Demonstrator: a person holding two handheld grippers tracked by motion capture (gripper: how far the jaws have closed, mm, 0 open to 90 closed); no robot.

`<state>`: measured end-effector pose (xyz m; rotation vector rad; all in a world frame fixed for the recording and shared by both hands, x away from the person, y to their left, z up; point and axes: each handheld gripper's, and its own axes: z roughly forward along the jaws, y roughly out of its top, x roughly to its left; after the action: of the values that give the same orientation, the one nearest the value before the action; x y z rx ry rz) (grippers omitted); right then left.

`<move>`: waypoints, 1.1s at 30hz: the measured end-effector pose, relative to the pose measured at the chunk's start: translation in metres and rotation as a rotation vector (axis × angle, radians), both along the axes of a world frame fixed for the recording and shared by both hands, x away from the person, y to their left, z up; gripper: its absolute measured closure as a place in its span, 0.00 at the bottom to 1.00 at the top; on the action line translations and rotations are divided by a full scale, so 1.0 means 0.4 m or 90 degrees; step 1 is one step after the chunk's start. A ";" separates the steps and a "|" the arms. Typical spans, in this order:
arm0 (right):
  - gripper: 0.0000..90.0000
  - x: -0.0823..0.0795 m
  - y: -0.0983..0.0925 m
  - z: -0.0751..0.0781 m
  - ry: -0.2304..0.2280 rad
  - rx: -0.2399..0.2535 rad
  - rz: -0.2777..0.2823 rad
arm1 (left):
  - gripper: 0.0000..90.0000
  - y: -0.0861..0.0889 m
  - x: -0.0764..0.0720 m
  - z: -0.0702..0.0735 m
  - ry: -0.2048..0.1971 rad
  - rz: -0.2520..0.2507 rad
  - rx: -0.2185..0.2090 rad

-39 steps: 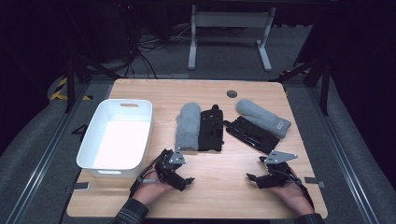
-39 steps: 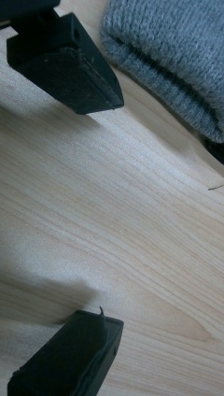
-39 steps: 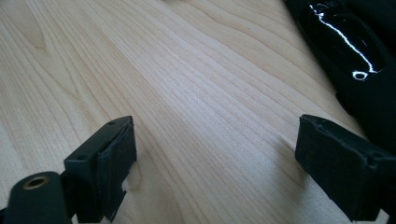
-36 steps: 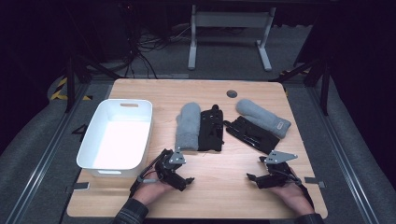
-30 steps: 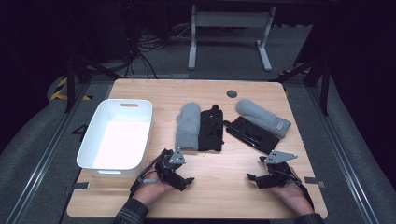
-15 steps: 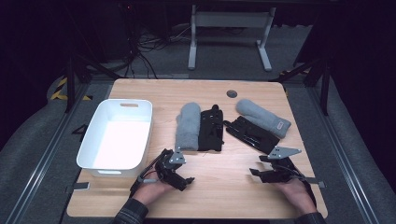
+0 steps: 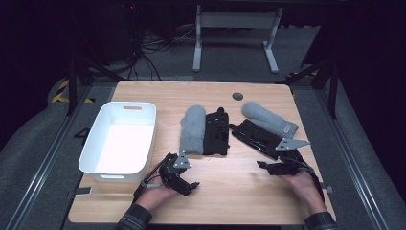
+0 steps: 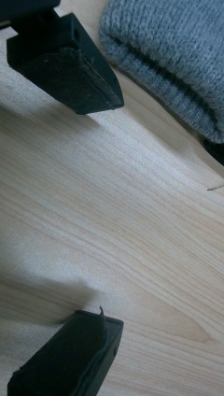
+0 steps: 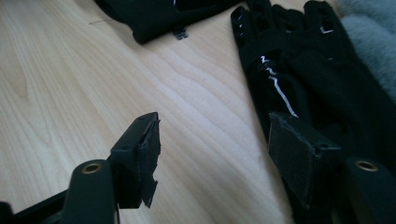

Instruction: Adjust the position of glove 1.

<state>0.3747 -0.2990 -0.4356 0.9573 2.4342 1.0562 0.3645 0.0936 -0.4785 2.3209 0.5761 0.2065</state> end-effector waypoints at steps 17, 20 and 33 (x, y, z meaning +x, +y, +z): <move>0.37 0.121 -0.031 0.054 -0.025 0.015 -0.021 | 0.00 0.000 0.000 0.000 0.001 0.000 0.000; 0.37 0.142 -0.037 0.054 -0.023 0.006 -0.025 | 0.00 0.000 0.000 0.000 0.001 0.000 0.000; 0.37 0.225 -0.069 0.071 -0.022 -0.004 -0.043 | 0.00 0.000 0.000 0.000 0.000 0.000 0.000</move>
<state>0.4649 -0.3265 -0.4070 1.0041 2.3580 1.0328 0.3644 0.0936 -0.4785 2.3211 0.5770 0.2059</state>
